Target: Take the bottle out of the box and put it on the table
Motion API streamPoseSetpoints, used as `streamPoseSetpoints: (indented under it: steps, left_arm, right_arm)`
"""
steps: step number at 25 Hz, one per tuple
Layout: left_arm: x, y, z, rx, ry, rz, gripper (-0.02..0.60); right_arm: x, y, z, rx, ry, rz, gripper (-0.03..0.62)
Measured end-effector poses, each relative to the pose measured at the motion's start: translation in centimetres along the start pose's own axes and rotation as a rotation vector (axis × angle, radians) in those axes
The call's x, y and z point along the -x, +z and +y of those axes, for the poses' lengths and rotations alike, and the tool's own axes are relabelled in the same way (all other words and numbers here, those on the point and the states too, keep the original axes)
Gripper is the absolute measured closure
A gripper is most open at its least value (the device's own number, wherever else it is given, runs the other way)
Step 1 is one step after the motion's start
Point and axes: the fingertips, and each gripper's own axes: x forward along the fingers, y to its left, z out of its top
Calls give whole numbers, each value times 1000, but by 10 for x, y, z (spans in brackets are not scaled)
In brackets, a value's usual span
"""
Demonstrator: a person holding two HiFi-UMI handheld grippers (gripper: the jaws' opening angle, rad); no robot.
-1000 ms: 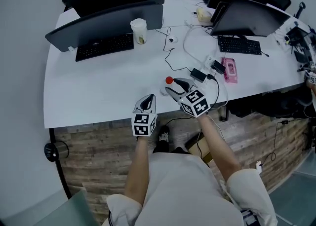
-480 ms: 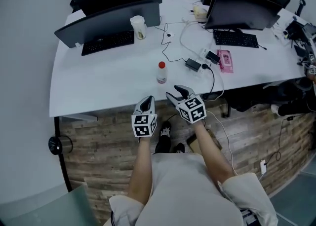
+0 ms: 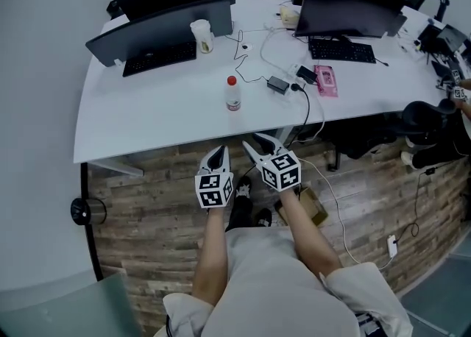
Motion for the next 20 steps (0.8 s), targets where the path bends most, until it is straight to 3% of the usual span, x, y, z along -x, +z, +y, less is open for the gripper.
streamPoseSetpoints:
  steps: [10,20]
  left_arm:
    - [31,-12,-27,-26,-7,-33,566]
    - [39,-27,-36,-28,-7,-30,566]
  right_arm:
    - [37,-26,8,-7,-45,-33,516]
    - [52,-39,5,31,-70,-20,549]
